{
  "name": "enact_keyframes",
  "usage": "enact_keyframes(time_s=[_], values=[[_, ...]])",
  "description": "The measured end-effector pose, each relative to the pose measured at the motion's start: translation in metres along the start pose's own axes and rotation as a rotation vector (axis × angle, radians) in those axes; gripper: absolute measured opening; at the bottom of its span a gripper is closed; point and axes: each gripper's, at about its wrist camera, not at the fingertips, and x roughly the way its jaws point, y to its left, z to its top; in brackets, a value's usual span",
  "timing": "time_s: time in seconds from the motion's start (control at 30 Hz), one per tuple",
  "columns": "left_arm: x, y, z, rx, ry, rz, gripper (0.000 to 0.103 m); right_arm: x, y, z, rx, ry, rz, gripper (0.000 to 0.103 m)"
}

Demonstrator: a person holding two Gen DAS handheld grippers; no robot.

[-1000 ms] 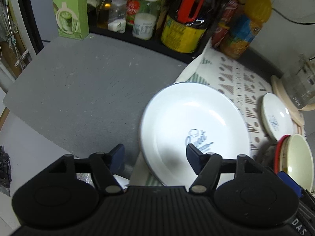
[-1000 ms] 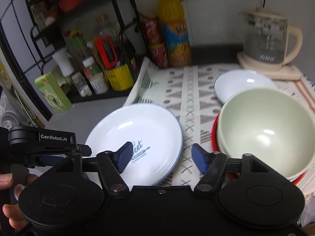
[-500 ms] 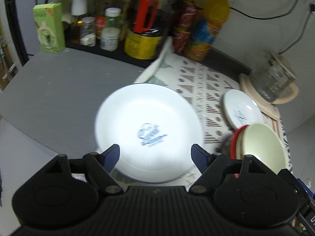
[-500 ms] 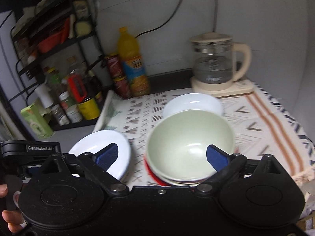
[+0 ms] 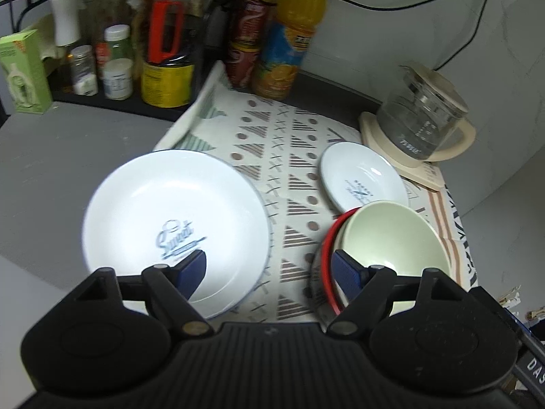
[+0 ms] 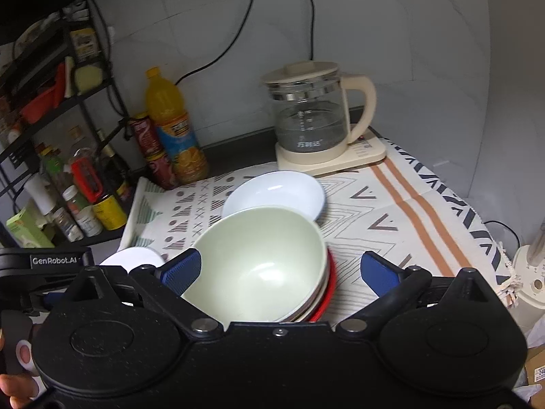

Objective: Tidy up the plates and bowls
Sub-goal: 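Move both grippers toward the 'BAKERY' plate beside the kettle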

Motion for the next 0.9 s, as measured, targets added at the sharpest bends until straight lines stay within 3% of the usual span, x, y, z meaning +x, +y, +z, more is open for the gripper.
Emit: enact_keyframes(time_s=[0.73, 0.83, 0.9], values=[[0.089, -0.055, 0.073, 0.016, 0.044, -0.099, 0.079, 0.092, -0.043, 0.076, 0.068, 0.084, -0.034, 0.100], [0.104, -0.059, 0.078, 0.017, 0.064, -0.102, 0.079, 0.111, -0.048, 0.080, 0.082, 0.135, -0.027, 0.096], [0.114, -0.060, 0.081, 0.014, 0.080, -0.106, 0.078, 0.124, -0.052, 0.084, 0.100, 0.174, -0.014, 0.088]])
